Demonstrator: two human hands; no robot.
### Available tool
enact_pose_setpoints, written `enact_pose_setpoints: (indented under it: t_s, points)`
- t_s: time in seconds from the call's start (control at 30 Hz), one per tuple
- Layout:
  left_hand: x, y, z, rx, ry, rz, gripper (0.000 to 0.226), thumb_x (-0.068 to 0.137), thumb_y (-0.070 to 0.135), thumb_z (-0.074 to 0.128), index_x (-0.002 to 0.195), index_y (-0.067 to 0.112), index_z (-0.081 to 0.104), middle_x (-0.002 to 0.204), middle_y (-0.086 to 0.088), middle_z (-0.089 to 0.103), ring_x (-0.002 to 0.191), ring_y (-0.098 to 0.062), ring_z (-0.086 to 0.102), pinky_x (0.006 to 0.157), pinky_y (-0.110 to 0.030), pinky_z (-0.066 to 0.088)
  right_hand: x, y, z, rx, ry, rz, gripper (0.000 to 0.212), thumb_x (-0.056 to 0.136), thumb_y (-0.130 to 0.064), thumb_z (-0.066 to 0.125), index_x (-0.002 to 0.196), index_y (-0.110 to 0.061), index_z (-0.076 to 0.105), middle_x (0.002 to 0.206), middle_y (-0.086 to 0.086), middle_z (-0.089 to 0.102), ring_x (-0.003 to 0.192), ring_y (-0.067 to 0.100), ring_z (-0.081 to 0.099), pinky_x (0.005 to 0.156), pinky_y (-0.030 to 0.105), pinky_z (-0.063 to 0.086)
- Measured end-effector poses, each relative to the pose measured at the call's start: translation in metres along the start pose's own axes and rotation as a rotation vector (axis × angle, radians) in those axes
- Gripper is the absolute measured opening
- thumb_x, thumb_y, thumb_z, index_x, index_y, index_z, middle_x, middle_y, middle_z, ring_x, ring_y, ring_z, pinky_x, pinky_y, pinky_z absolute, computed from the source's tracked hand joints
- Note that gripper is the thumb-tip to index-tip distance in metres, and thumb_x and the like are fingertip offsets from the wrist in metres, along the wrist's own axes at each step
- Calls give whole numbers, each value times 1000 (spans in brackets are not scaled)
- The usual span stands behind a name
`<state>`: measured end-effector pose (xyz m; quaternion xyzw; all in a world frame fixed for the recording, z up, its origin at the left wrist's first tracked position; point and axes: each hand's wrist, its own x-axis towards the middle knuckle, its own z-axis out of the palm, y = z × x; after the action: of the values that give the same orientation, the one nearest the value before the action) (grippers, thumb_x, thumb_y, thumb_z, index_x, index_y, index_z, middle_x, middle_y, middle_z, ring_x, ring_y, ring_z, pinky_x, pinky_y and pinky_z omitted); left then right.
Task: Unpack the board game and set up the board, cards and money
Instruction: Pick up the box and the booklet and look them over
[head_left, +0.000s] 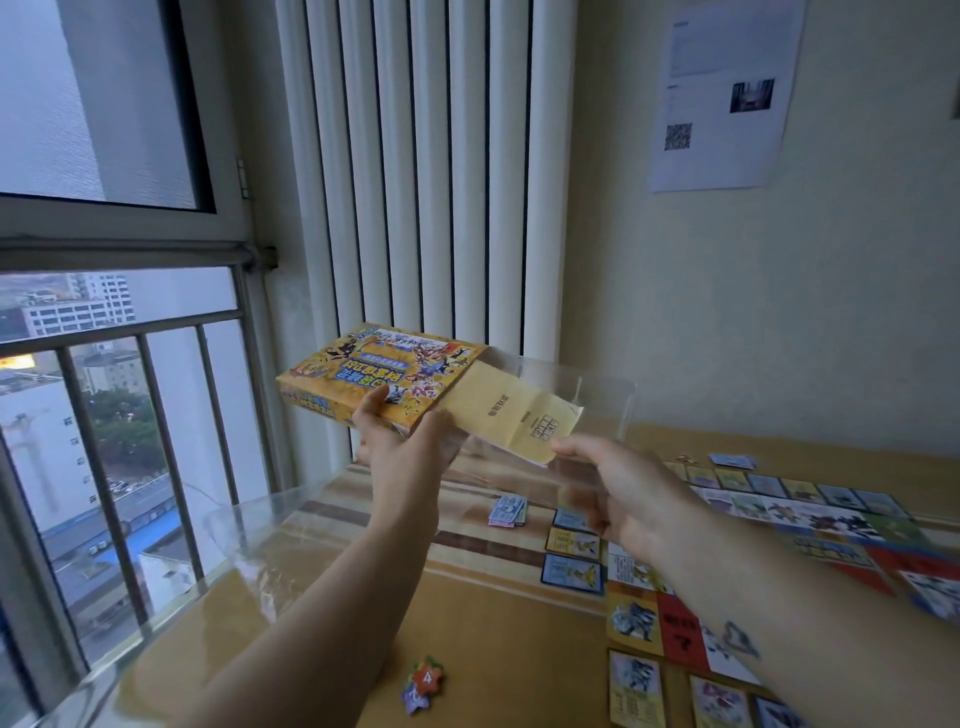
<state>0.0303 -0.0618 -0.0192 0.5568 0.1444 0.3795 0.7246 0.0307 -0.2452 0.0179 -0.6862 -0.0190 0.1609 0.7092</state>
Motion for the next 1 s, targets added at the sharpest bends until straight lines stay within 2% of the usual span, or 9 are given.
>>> enact_pose_setpoints:
  t_s: [0.27,0.43,0.57,0.63,0.7,0.77,0.87,0.93,1.0]
  points:
    - [-6,4,3,41,40,21,60,45,40,63,86,73,35,127,-6,41,117,-26,51,95,-47,48,0,-3,0,-6,-27,31,10,82,-20,68,89,-13,68,76,-4,68,42,8,54,52,23,32]
    - [-16,9,4,91,49,138,54,61,33,65,91,66,36,128,-4,34,123,-25,43,99,-45,46,-1,0,-1,18,-20,62,13,79,-19,69,90,-13,68,76,-2,69,45,9,53,54,23,33]
    - [-16,10,5,150,79,181,59,75,13,64,114,46,33,124,-3,28,125,-26,36,100,-43,44,-4,0,1,26,-20,63,30,70,-36,76,92,-17,68,82,0,70,57,13,53,55,24,36]
    - [-17,12,5,137,81,172,63,66,20,64,112,50,33,122,0,28,125,-26,37,98,-44,46,-2,-3,-1,21,22,36,42,67,-45,78,98,-19,66,91,2,68,70,16,57,60,28,43]
    - [-21,15,7,130,79,151,64,60,26,63,107,56,33,122,0,30,123,-26,40,97,-44,48,7,-4,-4,-13,118,-55,71,61,-50,81,118,-17,53,107,5,63,90,22,61,74,37,52]
    - [-25,14,8,123,55,130,64,62,27,65,105,60,32,123,-4,33,120,-23,44,97,-42,47,17,-7,-8,-76,204,-160,99,59,-49,84,138,-22,31,130,8,51,111,28,55,88,46,52]
    - [-26,9,11,122,52,118,66,78,14,65,126,44,31,122,-4,30,99,-8,42,91,-26,39,23,-18,-9,-254,233,-242,111,67,-45,82,149,-30,10,152,8,25,133,31,36,104,47,40]
    - [-28,10,12,131,56,93,65,82,12,63,132,37,30,123,-5,28,85,2,38,87,-23,37,26,-28,-12,-472,288,-297,109,68,-50,79,150,-31,9,154,8,13,138,31,28,104,44,35]
    - [-30,12,13,139,57,88,64,83,12,63,131,38,31,127,-6,28,82,5,37,90,-28,44,31,-38,-14,-770,329,-376,103,65,-63,73,148,-33,20,153,8,15,138,32,26,105,44,34]
